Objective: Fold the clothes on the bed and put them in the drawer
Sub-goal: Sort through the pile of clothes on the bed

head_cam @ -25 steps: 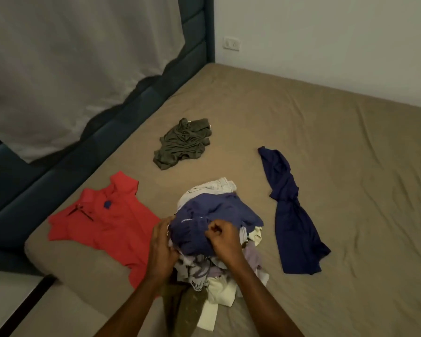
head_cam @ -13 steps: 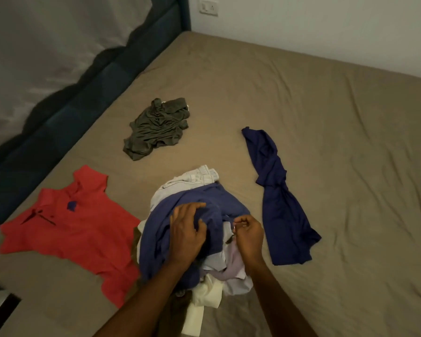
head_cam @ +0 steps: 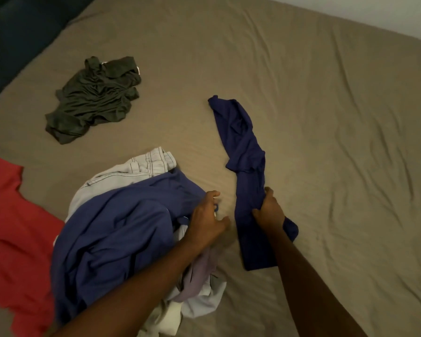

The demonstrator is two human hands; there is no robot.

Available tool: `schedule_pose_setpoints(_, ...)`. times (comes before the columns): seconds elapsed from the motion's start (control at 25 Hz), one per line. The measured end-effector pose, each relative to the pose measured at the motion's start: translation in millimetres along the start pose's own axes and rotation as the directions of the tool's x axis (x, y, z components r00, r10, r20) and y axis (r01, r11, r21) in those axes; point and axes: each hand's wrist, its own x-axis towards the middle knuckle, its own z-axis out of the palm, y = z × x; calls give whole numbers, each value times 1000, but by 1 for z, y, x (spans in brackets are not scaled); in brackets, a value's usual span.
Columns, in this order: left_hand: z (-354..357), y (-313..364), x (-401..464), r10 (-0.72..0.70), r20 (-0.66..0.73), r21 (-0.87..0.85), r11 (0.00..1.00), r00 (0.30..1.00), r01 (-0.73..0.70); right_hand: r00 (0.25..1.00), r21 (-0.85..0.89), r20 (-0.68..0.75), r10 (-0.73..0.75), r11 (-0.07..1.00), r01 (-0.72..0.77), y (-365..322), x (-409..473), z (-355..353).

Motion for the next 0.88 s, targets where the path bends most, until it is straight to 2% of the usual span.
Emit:
schedule_pose_setpoints(0.04, 1, 0, -1, -67, 1, -50, 997, 998, 67, 999, 176, 32, -13, 984, 7, -7, -8, -8)
schedule_pose_setpoints(0.12, 8, 8, 1, -261, 63, -224, 937, 963, 268, 990, 545, 137, 44, 831, -112, -26, -32, -34)
schedule_pose_setpoints(0.16, 7, 17, 0, -377, 129, -367, 841, 917, 397, 980, 674, 198, 26, 723, -155, -34, -49, -47)
schedule_pose_setpoints(0.2, 7, 26, 3, -477, 218, -517, 684, 852, 515, 968, 775, 246, -38, 608, -173, -43, -71, -59)
schedule_pose_setpoints(0.24, 2, 38, 4, -515, 312, -653, 494, 798, 574, 953, 854, 273, -130, 489, -178, -51, -93, -72)
schedule_pose_setpoints(0.28, -6, 51, 5, -501, 382, -731, 350, 777, 585, 935, 907, 282, -217, 377, -186, -58, -120, -86)
schedule_pose_setpoints(0.32, -15, 64, 4, -458, 409, -777, 279, 789, 564, 911, 936, 302, -280, 270, -227, -64, -147, -100)
schedule_pose_setpoints(0.4, -36, 90, -2, -401, 374, -802, 312, 836, 509, 854, 947, 322, -408, 154, -283, -70, -197, -118)
schedule_pose_setpoints(0.48, -58, 111, -10, -414, 306, -836, 314, 857, 450, 799, 943, 325, -507, 105, -317, -77, -239, -119)
schedule_pose_setpoints(0.64, -123, 136, -41, -293, 158, -969, 138, 943, 205, 744, 918, 361, -562, 74, -390, -88, -284, -88)
schedule_pose_setpoints(0.72, -162, 141, -66, -232, 74, -976, 183, 970, 119, 711, 921, 353, -608, 93, -378, -108, -304, -74)
schedule_pose_setpoints(0.76, -182, 136, -80, -209, 28, -960, 266, 977, 85, 705, 931, 350, -617, 149, -332, -122, -312, -69)
schedule_pose_setpoints(0.84, -214, 111, -104, -221, -98, -847, 530, 970, 35, 740, 910, 380, -554, 366, -193, -148, -322, -52)
schedule_pose_setpoints(0.88, -228, 90, -115, -264, -176, -746, 665, 948, 47, 769, 837, 426, -477, 530, -135, -159, -323, -41)
